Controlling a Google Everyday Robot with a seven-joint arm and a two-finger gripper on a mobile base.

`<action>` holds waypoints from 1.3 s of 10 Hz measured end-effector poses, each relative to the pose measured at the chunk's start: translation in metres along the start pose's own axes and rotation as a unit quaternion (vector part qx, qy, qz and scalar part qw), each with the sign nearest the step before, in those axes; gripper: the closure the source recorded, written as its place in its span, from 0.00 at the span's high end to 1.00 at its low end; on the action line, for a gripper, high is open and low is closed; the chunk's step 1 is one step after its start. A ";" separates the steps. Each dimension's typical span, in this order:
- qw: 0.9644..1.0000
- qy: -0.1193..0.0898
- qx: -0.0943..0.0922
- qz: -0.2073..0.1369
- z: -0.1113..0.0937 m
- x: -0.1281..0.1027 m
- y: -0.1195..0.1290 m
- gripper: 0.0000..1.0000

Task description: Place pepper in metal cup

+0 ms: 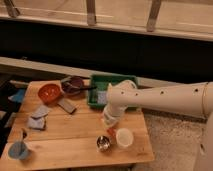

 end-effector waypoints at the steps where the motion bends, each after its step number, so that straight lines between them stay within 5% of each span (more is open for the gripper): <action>1: 1.000 0.000 -0.002 -0.003 0.000 0.002 0.006 0.00; 13: 0.999 -0.003 -0.049 0.012 0.016 0.044 0.035 0.00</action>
